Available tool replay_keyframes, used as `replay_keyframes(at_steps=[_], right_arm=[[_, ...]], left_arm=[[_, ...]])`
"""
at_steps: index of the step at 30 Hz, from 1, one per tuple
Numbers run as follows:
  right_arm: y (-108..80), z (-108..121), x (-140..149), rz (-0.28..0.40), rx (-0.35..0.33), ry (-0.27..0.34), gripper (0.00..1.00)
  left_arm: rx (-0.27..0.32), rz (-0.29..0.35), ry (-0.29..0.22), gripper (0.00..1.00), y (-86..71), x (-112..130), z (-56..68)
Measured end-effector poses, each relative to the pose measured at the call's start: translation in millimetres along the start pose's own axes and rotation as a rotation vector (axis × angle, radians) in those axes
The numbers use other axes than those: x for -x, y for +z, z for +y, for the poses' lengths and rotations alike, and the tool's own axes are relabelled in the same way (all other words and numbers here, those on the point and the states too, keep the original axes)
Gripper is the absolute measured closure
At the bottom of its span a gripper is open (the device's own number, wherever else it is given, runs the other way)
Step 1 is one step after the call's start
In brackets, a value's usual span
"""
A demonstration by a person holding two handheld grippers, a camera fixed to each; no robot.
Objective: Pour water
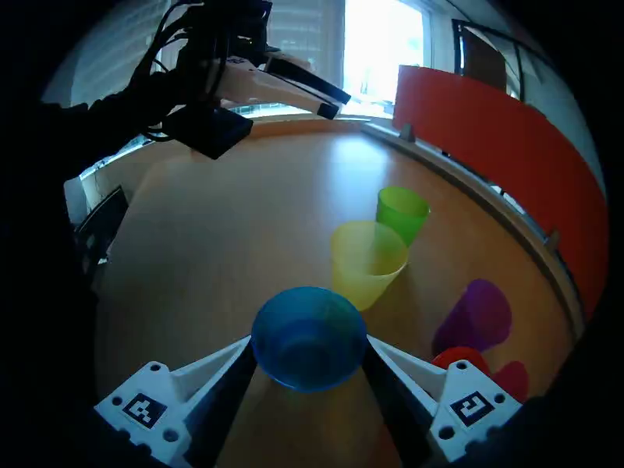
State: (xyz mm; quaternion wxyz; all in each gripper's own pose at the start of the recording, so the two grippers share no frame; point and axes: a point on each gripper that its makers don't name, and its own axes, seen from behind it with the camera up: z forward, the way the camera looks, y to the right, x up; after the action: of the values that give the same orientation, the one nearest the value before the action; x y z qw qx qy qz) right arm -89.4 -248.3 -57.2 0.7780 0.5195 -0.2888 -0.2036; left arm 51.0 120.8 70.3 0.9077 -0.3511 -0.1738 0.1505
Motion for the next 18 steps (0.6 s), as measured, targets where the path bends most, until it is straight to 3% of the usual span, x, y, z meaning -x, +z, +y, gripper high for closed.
replay_keyframes(at_steps=[18], right_arm=[[-17.0,5.0,-31.8,0.12,0.023,0.027,0.1]], left_arm=[[-0.011,0.005,0.002,0.09,-2.5,-4.3,-3.1]])
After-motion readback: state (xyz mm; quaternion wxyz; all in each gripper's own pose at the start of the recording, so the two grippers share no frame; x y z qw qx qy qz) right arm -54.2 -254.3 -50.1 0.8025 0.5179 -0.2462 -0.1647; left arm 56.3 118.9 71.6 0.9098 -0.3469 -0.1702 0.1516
